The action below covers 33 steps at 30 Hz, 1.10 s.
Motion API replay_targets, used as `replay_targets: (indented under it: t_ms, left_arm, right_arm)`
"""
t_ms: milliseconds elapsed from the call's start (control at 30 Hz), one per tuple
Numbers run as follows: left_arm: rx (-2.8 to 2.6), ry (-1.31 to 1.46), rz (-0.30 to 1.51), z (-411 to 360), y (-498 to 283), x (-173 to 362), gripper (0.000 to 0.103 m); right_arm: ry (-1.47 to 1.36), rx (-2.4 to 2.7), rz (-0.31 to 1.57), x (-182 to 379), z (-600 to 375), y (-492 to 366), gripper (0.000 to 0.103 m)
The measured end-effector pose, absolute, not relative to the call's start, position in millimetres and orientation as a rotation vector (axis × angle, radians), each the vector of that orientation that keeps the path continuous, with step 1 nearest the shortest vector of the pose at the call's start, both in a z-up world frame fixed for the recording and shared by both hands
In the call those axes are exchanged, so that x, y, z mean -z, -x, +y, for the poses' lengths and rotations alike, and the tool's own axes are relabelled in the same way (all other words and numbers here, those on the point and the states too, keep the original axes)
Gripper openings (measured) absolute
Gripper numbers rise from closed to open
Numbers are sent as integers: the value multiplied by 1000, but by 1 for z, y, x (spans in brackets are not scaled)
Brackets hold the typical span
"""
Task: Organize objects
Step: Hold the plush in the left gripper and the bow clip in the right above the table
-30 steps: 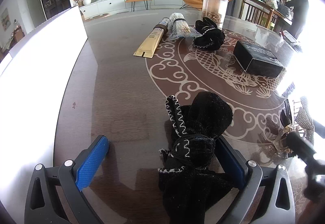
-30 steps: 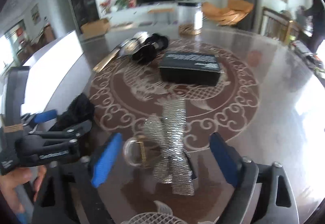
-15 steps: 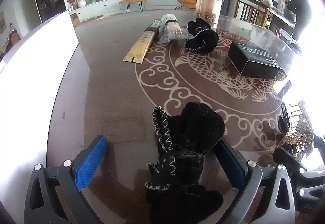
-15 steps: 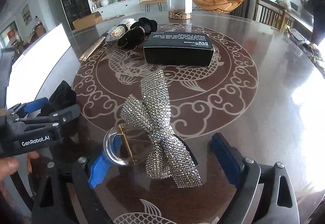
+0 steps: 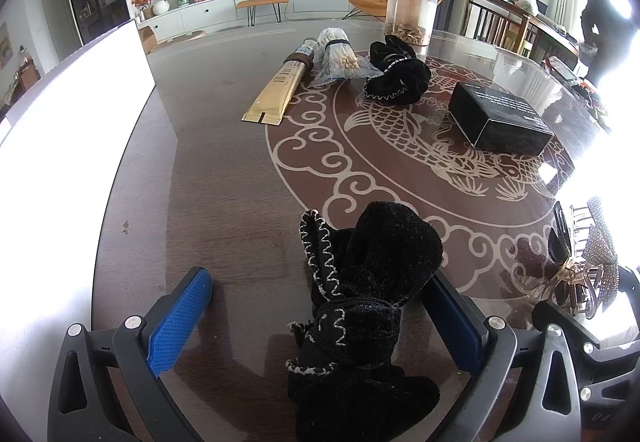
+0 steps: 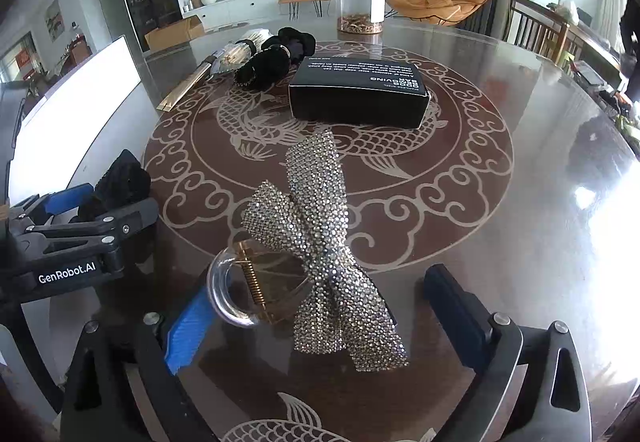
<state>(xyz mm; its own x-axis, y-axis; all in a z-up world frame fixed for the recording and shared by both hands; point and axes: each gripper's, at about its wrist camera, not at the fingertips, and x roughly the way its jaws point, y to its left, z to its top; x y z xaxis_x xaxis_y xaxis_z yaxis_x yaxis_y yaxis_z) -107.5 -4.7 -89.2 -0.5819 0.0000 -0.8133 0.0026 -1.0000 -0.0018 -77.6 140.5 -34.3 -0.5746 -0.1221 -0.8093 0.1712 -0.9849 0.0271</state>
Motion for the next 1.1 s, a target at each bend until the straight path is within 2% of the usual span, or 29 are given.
replay_targets:
  t_ms: [667, 1100]
  left_arm:
    - [2793, -1436, 4, -5, 108, 89, 103]
    - [2792, -1435, 4, -5, 108, 89, 103]
  right_arm:
    - [-1365, 2645, 99, 35, 140, 78, 102]
    - [-1349, 2651, 22, 32, 147, 76, 102]
